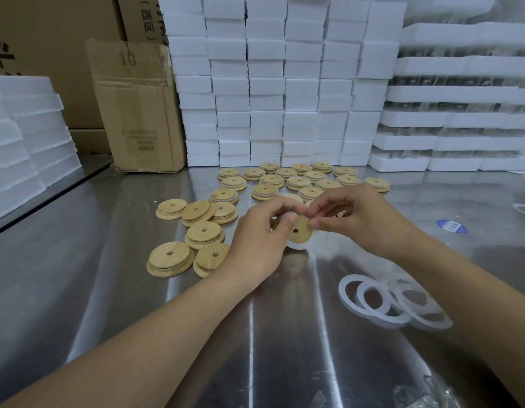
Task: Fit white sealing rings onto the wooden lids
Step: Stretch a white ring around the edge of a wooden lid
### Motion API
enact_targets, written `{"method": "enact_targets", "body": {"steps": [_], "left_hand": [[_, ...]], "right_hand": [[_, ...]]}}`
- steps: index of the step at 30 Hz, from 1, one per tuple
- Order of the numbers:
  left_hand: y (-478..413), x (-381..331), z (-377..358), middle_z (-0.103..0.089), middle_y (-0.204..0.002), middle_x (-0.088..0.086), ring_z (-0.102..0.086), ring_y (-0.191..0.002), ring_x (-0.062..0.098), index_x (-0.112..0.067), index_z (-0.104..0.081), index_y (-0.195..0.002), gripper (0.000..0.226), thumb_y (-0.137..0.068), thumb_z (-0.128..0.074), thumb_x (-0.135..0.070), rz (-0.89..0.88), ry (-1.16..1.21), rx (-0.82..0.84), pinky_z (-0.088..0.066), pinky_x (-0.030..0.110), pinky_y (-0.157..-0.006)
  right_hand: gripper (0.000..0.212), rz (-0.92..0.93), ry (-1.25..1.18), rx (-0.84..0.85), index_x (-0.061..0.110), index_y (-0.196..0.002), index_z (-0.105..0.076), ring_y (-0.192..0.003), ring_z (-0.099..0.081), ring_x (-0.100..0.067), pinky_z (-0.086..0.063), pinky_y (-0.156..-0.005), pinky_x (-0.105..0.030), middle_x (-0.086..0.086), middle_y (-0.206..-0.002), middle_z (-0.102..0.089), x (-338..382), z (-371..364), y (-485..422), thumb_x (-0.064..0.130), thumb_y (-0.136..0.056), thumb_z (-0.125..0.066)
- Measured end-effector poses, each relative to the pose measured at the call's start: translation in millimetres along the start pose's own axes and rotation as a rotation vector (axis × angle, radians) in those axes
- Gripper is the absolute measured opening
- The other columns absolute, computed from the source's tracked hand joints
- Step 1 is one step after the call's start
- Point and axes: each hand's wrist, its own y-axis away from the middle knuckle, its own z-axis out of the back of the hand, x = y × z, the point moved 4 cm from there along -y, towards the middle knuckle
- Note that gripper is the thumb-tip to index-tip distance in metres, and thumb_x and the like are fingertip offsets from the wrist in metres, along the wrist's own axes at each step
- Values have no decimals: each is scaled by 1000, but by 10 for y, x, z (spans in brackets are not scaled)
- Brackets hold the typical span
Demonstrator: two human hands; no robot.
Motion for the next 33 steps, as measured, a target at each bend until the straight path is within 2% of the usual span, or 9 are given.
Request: {"method": "enact_targets", "body": {"steps": [5,7,9,12,15,19,23,28,33], "left_hand": [[3,-7,34,-77,-104,-14,-71,-104,8,-28,-75,-100,27,-104,-62,-5,20,118,-49,-59,33,-89],[7,-8,38,-77,-103,-12,-72,-95,5,-25,-74,-101,21,-104,-64,-7,62,171,-56,-60,33,-77],[16,-7,25,-77,-103,-10,-73,-84,10,-25,-74,-102,16,-103,-68,-11,93,174,-41,-62,42,-74],[30,-14,-7,-77,-104,-10,-76,-82,22,-30,-74,-101,13,-100,-72,-17,84,140,-11,-65,52,-78],[30,-15,-9,-76,-108,-11,-74,-87,12,-32,-74,-101,18,-100,-70,-15,42,74,-17,-63,48,-83],[11,6,0,-75,-107,-14,-73,-85,4,-34,-73,-98,15,-99,-71,-19,64,33,-47,-62,46,-85],[25,16,-11,-75,-105,-18,-77,-82,7,-38,-73,-103,18,-95,-77,-21,94,53,-22,-64,43,-82],[25,11,-6,-78,-108,-18,-75,-98,9,-30,-80,-111,18,-95,-79,-20,42,50,-1,-63,42,-88],[19,20,-1,-80,-110,-13,-74,-108,10,-25,-83,-113,23,-96,-78,-10,41,109,27,-64,41,-90]], "right_hand": [[21,-85,-67,-45,14,-96,-73,-86,-73,-27,-56,-81,-33,-9,-84,-76,-61,-63,13,10,-82,-88],[11,-79,-100,-101,14,-91,-74,-80,-73,-16,-55,-76,-23,-2,-83,-77,-58,-25,3,14,-87,-84],[5,-66,-144,-118,13,-89,-76,-74,-69,-5,-50,-69,-14,4,-82,-76,-37,4,-2,12,-92,-80],[5,-80,-151,-81,11,-90,-77,-75,-66,-7,-51,-73,-21,-1,-83,-75,-20,-31,8,12,-94,-77],[5,-94,-129,-71,11,-91,-77,-77,-66,-12,-52,-77,-29,-6,-87,-76,3,-44,11,15,-95,-77],[12,-142,-81,-12,10,-94,-75,-83,-73,-14,-54,-75,-18,-4,-94,-78,-21,17,13,18,-89,-83],[11,-170,-32,12,7,-91,-72,-78,-71,-9,-52,-76,-23,-4,-89,-77,-62,-54,22,15,-93,-79],[9,-115,-48,19,11,-92,-74,-83,-73,-14,-55,-81,-28,1,-89,-78,-56,-116,9,18,-96,-76],[13,-27,8,-11,16,-88,-75,-81,-68,-5,-48,-78,-17,8,-83,-75,-12,-130,1,23,-99,-72]]}}
